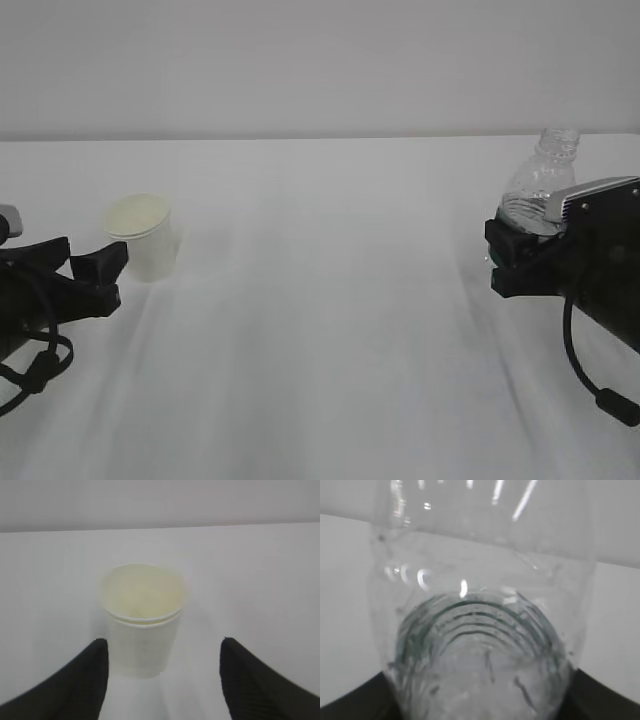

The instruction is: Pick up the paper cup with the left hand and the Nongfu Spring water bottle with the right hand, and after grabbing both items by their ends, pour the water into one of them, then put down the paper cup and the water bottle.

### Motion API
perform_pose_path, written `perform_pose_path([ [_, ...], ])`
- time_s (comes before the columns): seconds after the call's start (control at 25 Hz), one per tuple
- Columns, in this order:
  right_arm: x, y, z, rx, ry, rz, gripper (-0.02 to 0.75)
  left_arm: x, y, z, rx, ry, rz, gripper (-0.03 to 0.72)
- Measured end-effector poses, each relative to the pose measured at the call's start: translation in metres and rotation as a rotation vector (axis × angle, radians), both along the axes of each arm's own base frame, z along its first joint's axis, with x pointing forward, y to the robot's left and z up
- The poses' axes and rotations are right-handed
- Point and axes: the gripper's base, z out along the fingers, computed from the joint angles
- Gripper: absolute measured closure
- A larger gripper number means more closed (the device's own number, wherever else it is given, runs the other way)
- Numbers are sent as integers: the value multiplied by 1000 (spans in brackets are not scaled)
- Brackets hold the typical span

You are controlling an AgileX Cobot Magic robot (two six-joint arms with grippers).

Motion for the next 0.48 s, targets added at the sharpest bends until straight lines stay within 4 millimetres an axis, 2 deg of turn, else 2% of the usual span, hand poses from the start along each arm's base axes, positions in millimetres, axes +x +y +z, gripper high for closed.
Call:
perform_pose_path([
  [0.28, -2, 1, 1, -6, -3, 19, 309, 11, -5, 6, 25, -48, -21, 27],
  [0.48, -2, 1, 1, -7, -3, 20, 309, 27, -12, -7, 39, -29, -43, -1],
])
